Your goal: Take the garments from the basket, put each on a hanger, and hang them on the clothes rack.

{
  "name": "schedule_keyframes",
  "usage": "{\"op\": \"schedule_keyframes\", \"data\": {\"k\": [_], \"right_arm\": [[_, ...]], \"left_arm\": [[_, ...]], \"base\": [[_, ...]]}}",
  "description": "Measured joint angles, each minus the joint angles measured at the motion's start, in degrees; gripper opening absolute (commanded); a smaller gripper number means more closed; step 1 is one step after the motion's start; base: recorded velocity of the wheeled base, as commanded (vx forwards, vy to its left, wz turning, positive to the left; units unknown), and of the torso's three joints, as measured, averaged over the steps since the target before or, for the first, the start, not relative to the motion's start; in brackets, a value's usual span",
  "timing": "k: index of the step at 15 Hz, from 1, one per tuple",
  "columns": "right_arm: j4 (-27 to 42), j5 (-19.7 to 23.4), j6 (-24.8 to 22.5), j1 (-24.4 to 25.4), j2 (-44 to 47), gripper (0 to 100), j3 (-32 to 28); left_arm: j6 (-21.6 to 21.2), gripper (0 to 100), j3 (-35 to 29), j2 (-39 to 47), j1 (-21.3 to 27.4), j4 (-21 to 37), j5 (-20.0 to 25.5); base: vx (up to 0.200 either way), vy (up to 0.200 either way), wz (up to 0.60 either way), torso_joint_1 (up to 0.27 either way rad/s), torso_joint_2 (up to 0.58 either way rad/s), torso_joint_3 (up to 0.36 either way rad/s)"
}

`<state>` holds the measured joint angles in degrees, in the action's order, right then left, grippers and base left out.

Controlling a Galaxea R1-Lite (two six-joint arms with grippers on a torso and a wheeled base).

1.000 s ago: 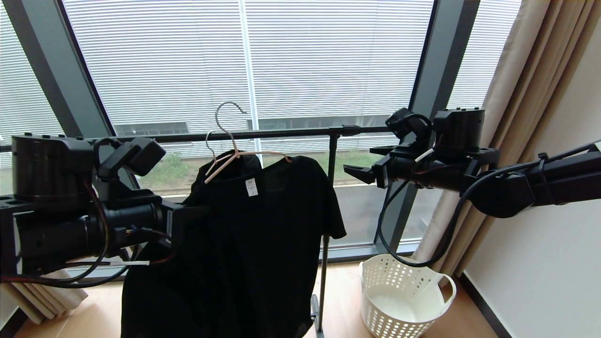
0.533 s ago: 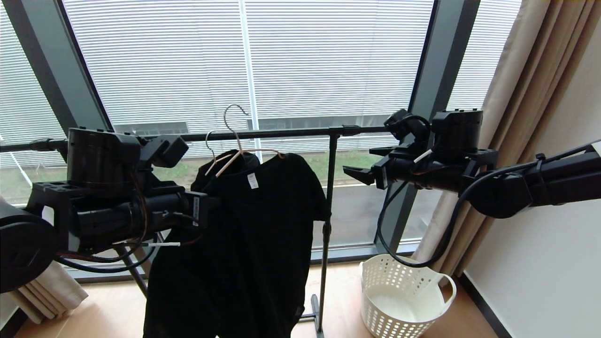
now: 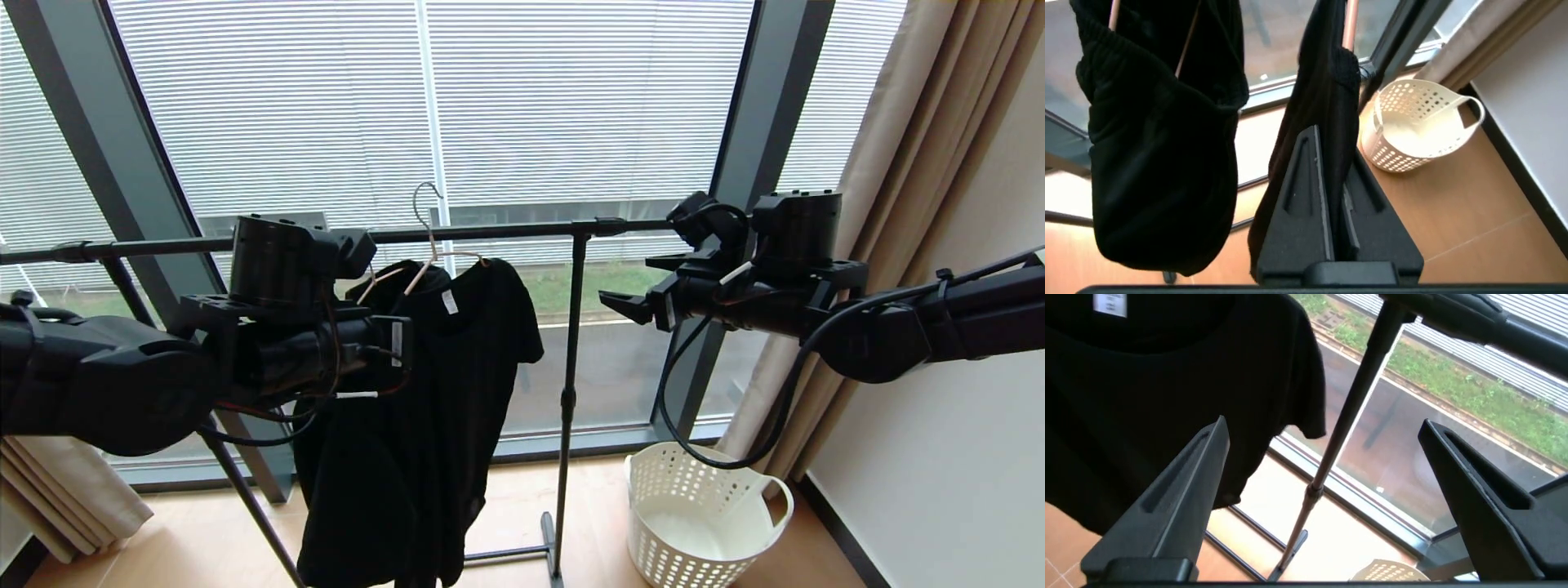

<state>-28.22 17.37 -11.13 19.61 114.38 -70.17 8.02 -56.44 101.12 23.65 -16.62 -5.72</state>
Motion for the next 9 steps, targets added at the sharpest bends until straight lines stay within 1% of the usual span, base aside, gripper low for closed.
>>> {"op": "schedule_keyframes", "data": {"k": [4, 9], "right_arm": [[-0.13, -0.02, -0.39, 0.12, -0.24, 100, 0.11], [-0.13, 0.00, -0.79, 0.15, -0.28, 100, 0.11]], "left_arm": [[0.54, 0, -4.41, 5.13, 1.65, 0.06, -4.44], [1.37, 0, -11.22, 12.06, 2.65, 0.04, -8.29]], "base": [[0.000, 0.000, 0.00, 0.000, 0.00, 0.000], [0.000, 0.000, 0.00, 0.000, 0.00, 0.000]]}}
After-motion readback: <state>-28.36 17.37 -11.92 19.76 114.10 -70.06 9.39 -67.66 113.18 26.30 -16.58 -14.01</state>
